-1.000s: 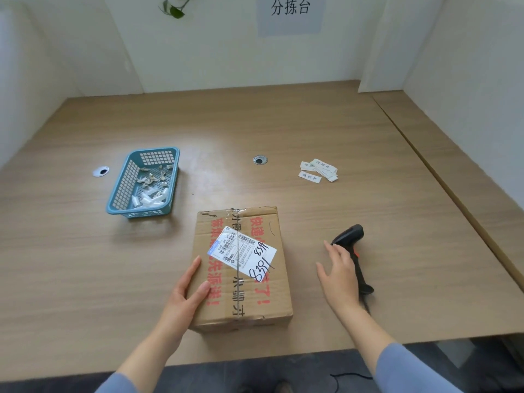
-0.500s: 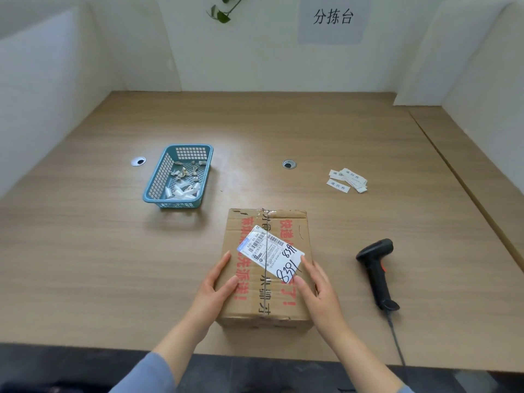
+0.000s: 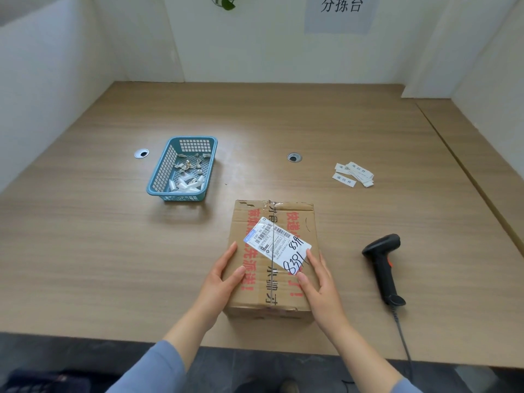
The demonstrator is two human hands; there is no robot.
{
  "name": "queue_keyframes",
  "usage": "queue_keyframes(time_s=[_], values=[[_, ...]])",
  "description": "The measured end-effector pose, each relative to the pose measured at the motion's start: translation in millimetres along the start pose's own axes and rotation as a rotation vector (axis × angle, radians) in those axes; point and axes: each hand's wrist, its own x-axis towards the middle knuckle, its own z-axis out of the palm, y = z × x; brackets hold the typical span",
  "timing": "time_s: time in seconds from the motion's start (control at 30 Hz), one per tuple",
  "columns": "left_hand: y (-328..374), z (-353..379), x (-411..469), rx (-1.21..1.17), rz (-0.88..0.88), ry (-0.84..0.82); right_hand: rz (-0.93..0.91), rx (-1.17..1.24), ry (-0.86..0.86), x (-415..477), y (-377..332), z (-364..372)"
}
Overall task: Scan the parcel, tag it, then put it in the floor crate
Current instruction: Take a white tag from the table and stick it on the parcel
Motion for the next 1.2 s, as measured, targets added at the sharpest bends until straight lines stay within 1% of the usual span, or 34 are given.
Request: queue_keyframes(time_s=[0.63, 1.2], values=[[25.2, 8.5, 38.8, 0.004, 0.051, 0.008, 0.014, 0.026, 0.019, 45.7, -10.4, -1.2], [18.9, 8.8, 43.6, 0.015, 0.075, 0.033, -0.006, 0.075, 0.028, 47.5, -8.0, -0.2]])
